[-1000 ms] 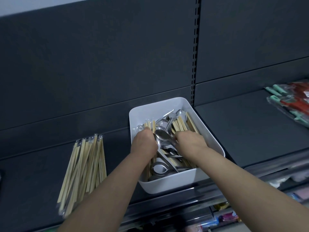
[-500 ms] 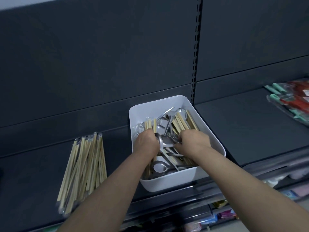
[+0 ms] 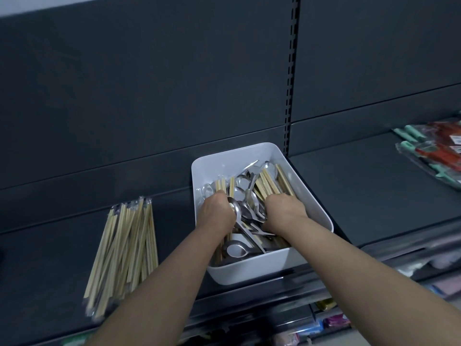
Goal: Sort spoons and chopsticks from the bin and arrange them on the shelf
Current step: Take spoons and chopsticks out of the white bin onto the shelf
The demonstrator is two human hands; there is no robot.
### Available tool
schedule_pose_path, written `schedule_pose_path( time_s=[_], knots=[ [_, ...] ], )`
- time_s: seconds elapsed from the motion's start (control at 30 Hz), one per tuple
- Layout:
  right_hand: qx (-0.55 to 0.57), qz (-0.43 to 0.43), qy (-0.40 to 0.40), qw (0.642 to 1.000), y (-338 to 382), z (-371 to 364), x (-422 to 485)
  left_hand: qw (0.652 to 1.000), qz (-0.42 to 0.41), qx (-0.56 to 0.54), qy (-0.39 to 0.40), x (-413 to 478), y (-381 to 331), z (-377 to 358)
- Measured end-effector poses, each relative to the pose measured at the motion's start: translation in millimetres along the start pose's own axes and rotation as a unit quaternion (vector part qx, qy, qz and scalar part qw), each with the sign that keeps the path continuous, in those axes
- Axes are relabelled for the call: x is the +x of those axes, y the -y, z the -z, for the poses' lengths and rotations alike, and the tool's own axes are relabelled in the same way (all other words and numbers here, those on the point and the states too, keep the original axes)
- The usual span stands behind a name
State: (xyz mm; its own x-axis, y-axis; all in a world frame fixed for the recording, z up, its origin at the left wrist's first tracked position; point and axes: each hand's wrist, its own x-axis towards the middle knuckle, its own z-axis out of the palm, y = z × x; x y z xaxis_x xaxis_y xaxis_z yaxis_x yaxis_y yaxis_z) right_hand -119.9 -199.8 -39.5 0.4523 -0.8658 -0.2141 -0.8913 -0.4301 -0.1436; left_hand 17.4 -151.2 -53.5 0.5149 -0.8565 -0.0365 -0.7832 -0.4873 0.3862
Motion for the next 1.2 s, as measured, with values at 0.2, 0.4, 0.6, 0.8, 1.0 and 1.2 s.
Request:
schedule_pose_path(
  time_s=[0.2, 0.4, 0.6, 0.8, 1.0, 1.2],
  knots=[
    [-0.022, -0.003, 0.005, 1.0, 4.6, -0.3, -0.7, 0.999, -0.026, -0.023, -0.008, -3.9, 2.7, -0.2],
    [0.131, -0.067, -0.02, 0.989, -11.8, 13.1, 7.8, 0.993, -0.045, -0.087, -0.07, -1.9, 3.2, 5.2],
    [0.225, -0.038, -0.082, 0.97, -21.3, 21.0, 5.9, 0.996, -0.025, -0.075, -0.048, 8.1, 0.9, -0.1],
    [0.246, -0.031, -0.195, 0.949, -26.3, 20.5, 7.0, 0.994, -0.002, -0.101, -0.044, 14.8, -5.2, -2.6],
    [0.233, -0.008, -0.265, 0.936, -21.9, 24.6, 5.9, 0.986, 0.039, -0.151, -0.065, 20.4, -7.7, 4.0],
    [0.077, -0.025, -0.01, 0.997, -16.3, 9.8, 2.8, 0.988, 0.09, -0.119, -0.041, 21.8, -12.0, -9.0]
  ],
)
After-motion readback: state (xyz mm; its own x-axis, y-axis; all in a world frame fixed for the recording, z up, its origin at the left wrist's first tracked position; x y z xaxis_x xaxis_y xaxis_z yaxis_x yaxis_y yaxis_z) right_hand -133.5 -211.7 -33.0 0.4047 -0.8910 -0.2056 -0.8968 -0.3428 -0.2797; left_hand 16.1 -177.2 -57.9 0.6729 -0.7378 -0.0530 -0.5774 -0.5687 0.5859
